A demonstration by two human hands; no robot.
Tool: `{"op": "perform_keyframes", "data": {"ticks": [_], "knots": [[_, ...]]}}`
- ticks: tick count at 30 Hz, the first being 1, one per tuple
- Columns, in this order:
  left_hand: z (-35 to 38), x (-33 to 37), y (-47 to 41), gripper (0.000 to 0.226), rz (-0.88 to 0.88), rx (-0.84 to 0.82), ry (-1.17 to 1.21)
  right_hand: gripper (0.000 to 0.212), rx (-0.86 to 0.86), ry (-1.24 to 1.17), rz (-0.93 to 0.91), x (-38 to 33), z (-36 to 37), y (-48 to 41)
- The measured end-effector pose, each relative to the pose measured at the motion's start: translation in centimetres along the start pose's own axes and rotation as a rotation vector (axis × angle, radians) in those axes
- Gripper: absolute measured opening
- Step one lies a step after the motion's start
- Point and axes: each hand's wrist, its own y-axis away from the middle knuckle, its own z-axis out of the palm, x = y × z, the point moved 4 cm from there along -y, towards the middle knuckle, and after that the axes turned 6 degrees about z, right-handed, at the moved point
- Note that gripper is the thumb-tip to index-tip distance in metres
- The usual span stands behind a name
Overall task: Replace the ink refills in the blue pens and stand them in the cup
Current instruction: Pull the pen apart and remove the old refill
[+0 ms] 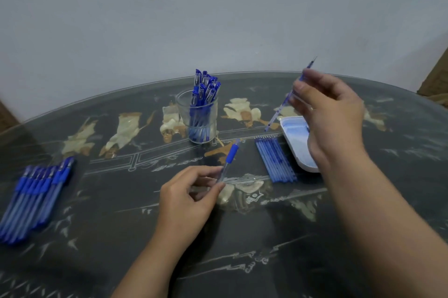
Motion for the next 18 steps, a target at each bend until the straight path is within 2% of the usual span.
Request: {"op": "perform_keyframes", "data": {"ticks": [1, 5, 7, 11, 18], "knots": [[-0.1, -0.2, 0.0, 0.030, -0.017, 0.020, 0.014, 0.023, -0.024, 0.103, 0.017, 0.3, 0.0, -0.6], [-0.1, -0.5, -0.1, 0.031, -0.042, 0.044, 0.034, 0.020, -0.171, 0.788, 0.090, 4.8, -0.4, -1.7], [-0.1, -0.6, -0.2, 0.031, -0.046, 0.046, 0.033, 0.015, -0.221, 0.962, 0.130, 6.7, -0.6, -1.9], [0.0, -0.6, -0.2, 0.031, -0.058, 0.044, 0.039, 0.014, -0.241, 1.170, 0.122, 8.6, -1.0, -2.6], [0.0, -0.6, -0.2, 0.032, -0.060, 0.033, 0.037, 0.018, -0.239, 1.227, 0.122, 9.7, -1.0, -3.1]]}}
